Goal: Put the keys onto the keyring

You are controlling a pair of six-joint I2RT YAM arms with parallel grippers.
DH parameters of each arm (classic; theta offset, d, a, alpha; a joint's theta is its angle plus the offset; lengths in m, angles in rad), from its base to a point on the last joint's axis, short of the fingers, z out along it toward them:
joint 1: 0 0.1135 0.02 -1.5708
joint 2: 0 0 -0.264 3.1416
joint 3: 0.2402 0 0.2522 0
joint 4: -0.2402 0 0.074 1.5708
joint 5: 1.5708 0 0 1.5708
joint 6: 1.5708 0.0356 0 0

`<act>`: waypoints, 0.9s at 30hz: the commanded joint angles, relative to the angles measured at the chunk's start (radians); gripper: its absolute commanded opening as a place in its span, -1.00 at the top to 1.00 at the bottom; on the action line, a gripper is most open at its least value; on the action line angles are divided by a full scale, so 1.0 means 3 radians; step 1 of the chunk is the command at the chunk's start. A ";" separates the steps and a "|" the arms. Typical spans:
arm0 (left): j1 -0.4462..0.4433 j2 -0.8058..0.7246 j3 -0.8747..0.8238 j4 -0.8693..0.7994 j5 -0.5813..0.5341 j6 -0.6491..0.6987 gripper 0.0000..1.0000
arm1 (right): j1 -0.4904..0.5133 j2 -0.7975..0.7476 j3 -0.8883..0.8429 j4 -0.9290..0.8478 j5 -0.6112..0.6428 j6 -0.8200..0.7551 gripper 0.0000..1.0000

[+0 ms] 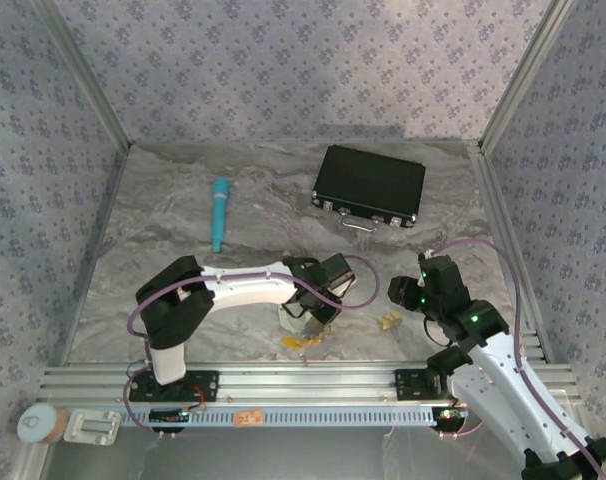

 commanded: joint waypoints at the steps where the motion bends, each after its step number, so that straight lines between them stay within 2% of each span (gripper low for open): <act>1: -0.0021 0.0063 0.0097 -0.0106 -0.0066 -0.0039 0.55 | -0.0023 -0.0045 0.0014 -0.0054 0.0003 0.0008 0.00; 6: -0.0021 0.0109 0.0117 -0.0107 -0.0114 -0.0039 0.61 | -0.0023 -0.0060 0.0012 -0.0054 -0.0003 0.0011 0.00; 12: -0.0021 0.0077 0.0103 -0.0057 -0.0194 -0.0045 0.81 | -0.0023 -0.0077 -0.0005 -0.0053 -0.0009 0.0005 0.01; 17: -0.0021 -0.0046 0.0061 0.0026 -0.0200 -0.0007 0.91 | -0.0024 -0.0105 -0.0006 -0.0026 -0.0059 -0.0027 0.02; 21: -0.0021 -0.0301 -0.0109 0.0235 -0.0238 0.0046 1.00 | -0.0026 -0.0162 -0.0004 0.0052 -0.0163 -0.0090 0.03; 27: -0.0017 -0.0892 -0.0669 0.0879 -0.0174 0.0260 1.00 | -0.0018 -0.0164 -0.0011 0.0294 -0.0404 -0.0222 0.03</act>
